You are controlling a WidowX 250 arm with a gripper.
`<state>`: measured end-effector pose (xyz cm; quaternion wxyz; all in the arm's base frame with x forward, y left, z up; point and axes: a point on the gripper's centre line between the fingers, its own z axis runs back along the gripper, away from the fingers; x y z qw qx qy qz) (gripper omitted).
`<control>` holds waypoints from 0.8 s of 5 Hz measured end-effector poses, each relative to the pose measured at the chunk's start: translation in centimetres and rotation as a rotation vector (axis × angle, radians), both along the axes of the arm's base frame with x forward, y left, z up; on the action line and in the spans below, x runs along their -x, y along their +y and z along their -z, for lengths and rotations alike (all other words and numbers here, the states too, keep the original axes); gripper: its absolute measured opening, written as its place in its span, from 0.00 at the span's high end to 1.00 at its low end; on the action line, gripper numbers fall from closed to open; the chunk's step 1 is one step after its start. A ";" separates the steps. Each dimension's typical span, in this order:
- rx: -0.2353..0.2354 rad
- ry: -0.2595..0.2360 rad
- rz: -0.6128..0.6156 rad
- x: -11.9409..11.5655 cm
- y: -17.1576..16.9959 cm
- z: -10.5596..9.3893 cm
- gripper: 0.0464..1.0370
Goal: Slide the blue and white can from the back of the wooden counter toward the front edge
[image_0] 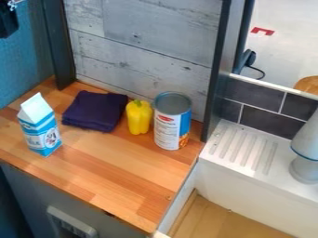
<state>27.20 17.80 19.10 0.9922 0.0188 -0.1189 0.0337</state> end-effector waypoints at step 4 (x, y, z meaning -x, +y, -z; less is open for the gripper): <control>0.027 0.023 0.114 -4.2 -4.2 3.3 0.04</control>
